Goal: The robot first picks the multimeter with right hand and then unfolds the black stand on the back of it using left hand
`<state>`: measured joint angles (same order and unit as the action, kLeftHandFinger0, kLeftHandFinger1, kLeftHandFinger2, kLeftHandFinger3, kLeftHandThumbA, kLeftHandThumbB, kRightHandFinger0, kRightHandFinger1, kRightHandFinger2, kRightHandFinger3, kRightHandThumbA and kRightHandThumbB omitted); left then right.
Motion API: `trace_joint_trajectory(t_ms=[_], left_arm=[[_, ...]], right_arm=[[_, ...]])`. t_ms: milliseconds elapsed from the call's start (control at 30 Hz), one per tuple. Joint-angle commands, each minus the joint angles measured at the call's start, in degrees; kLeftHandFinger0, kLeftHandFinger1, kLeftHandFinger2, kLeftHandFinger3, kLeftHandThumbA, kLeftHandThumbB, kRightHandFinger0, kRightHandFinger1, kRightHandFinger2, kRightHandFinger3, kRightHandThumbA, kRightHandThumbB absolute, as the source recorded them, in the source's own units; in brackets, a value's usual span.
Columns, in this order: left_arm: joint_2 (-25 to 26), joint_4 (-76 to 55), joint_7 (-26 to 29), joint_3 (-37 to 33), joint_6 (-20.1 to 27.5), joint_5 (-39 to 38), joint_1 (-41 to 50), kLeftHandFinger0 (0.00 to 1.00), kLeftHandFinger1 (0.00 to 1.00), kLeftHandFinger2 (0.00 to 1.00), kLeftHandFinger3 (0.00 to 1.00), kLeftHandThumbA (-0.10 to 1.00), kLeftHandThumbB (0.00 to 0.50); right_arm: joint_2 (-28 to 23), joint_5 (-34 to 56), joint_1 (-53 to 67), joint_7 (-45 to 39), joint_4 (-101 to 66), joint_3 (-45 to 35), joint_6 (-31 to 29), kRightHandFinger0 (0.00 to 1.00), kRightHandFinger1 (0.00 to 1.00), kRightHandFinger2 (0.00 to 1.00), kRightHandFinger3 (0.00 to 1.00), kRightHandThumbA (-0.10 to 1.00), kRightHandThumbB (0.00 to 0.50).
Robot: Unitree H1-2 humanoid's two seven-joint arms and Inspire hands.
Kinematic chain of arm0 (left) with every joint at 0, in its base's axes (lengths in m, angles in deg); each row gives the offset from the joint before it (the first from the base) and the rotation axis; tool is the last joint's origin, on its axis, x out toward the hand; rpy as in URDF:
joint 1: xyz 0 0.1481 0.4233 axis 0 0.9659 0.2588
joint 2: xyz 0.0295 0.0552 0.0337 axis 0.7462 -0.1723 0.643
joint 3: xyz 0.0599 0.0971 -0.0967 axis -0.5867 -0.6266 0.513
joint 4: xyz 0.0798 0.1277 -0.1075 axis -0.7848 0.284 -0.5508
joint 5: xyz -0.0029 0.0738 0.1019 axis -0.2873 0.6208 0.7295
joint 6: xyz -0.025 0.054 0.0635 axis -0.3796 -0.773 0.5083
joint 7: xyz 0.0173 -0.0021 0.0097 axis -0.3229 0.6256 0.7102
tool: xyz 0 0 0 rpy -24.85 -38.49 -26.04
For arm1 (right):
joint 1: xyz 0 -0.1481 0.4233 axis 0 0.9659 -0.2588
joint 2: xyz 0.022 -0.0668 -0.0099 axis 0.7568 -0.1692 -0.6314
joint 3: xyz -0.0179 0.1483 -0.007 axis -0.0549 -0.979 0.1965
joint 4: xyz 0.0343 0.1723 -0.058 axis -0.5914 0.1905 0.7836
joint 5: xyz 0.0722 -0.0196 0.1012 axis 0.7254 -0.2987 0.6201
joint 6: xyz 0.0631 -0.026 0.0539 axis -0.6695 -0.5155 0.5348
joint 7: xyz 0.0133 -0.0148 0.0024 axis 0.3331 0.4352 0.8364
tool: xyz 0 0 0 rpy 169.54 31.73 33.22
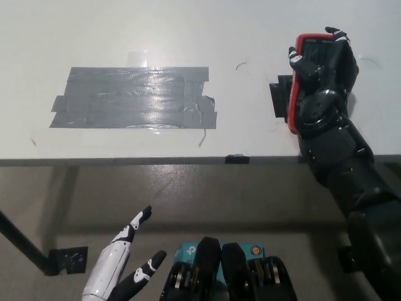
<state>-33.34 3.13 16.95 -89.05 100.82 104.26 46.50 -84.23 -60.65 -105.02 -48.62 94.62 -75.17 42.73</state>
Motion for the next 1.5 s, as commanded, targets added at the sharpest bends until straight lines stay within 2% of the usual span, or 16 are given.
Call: trace_joint_trajectory(t_ms=[0, 233, 300, 600, 700, 867, 900, 967, 1000, 1067, 1167, 1200, 1233, 1367, 1433, 1467], left_arm=[[0.88, -0.32, 1.38, 0.47, 2.48, -0.48, 0.66, 1.00, 1.00, 1.00, 1.00, 0.94, 0.096], [0.98, -0.70, 1.18, 0.76, 2.33, -0.67, 1.23, 1.00, 1.00, 1.00, 1.00, 0.93, 0.089], [0.99, -0.75, 1.30, 0.68, 2.68, -0.40, 2.03, 1.00, 1.00, 1.00, 1.00, 0.93, 0.085], [0.48, -0.71, 0.87, 1.31, 3.03, -2.49, 1.66, 1.00, 1.00, 1.00, 1.00, 0.90, 0.057], [0.24, -1.34, 0.94, 1.25, 3.15, -2.68, 2.30, 1.00, 1.00, 1.00, 1.00, 0.89, 0.074], [-0.22, -3.31, 1.09, 1.16, 4.53, -4.53, 3.81, 1.00, 1.00, 1.00, 1.00, 0.86, 0.061], [-0.57, -3.62, 0.98, 1.15, 5.07, -6.13, 3.81, 1.00, 1.00, 1.00, 1.00, 0.84, 0.062], [-0.73, -4.28, 1.22, 1.01, 5.90, -6.26, 3.67, 1.00, 1.00, 1.00, 1.00, 0.85, 0.079], [-0.82, -4.83, 1.32, 0.91, 6.24, -6.33, 3.66, 1.00, 1.00, 1.00, 1.00, 0.92, 0.117], [-1.39, -8.76, 0.69, 0.26, 5.75, -7.84, 5.38, 1.00, 1.00, 1.00, 1.00, 0.86, 0.093], [-1.70, -12.97, -0.03, -0.05, 4.44, -9.31, 5.52, 1.00, 1.00, 1.00, 1.00, 0.85, 0.088], [-2.56, -15.40, 0.68, 0.15, 4.47, -9.73, 5.10, 1.00, 1.00, 1.00, 1.00, 0.86, 0.103], [-2.83, -16.62, 0.93, 0.27, 4.51, -9.62, 4.95, 1.00, 1.00, 1.00, 1.00, 0.87, 0.094], [-3.92, -22.67, 0.43, 0.31, 2.14, -9.95, 2.77, 1.00, 1.00, 1.00, 1.00, 0.90, 0.110], [-4.89, -26.30, -0.17, 0.25, -0.58, -11.23, 0.82, 1.00, 1.00, 1.00, 1.00, 0.94, 0.166], [-5.64, -28.06, -0.37, 0.05, -1.52, -11.83, -1.36, 1.00, 1.00, 1.00, 1.00, 0.96, 0.176]], right_arm=[[2.16, 1.98, 1.84, 1.23, 0.94, -0.44, -4.56, 0.00, 0.20, 0.54, 0.64, -0.10, 0.273], [3.34, 6.55, 1.77, -0.12, -2.91, -5.08, -10.95, 0.00, 0.29, 0.69, 0.73, -0.10, 0.233], [3.83, 8.01, 2.56, -1.77, -5.97, -6.66, -11.96, 0.00, 0.28, 0.70, 0.72, -0.10, 0.209], [5.51, 15.92, 4.45, -9.82, -24.34, -12.73, -10.39, 0.00, 0.27, 0.71, 0.69, -0.10, 0.181], [6.96, 20.45, 5.84, -12.08, -30.97, -15.25, -8.24, 0.00, 0.28, 0.73, 0.69, -0.10, 0.164], [9.14, 27.70, 7.84, -15.99, -40.42, -18.44, -3.80, 0.00, 0.40, 0.80, 0.71, -0.10, 0.150], [9.78, 31.89, 8.43, -18.49, -43.19, -19.87, -2.59, 0.00, 0.40, 0.78, 0.73, -0.10, 0.123], [10.36, 34.75, 8.97, -19.77, -45.78, -20.99, -0.54, 0.03, 0.47, 0.83, 0.79, -0.10, 0.126], [10.77, 36.83, 9.26, -20.54, -47.27, -21.76, 0.71, 0.01, 0.43, 0.79, 0.78, -0.10, 0.146], [12.35, 41.70, 12.00, -21.41, -52.94, -23.25, 5.08, 0.00, 0.39, 0.78, 0.83, -0.10, 0.121], [13.62, 46.28, 13.61, -22.14, -57.05, -24.44, 8.60, 0.00, 0.30, 0.77, 0.90, -0.10, 0.091], [14.96, 51.11, 14.86, -22.49, -59.96, -25.74, 11.48, 0.00, 0.27, 0.76, 0.98, -0.10, 0.072], [15.69, 53.70, 15.60, -22.94, -61.20, -26.33, 12.85, 0.00, 0.26, 0.75, 1.00, -0.10, 0.062], [18.55, 63.44, 18.02, -22.99, -64.26, -28.84, 18.48, 0.00, 0.24, 0.71, 1.00, -0.10, 0.094], [19.99, 66.84, 19.11, -22.43, -65.22, -29.51, 20.62, 0.00, 0.22, 0.69, 1.00, -0.10, 0.123], [20.69, 69.07, 19.75, -23.44, -65.55, -29.76, 21.42, 0.00, 0.22, 0.70, 1.00, -0.10, 0.115]])
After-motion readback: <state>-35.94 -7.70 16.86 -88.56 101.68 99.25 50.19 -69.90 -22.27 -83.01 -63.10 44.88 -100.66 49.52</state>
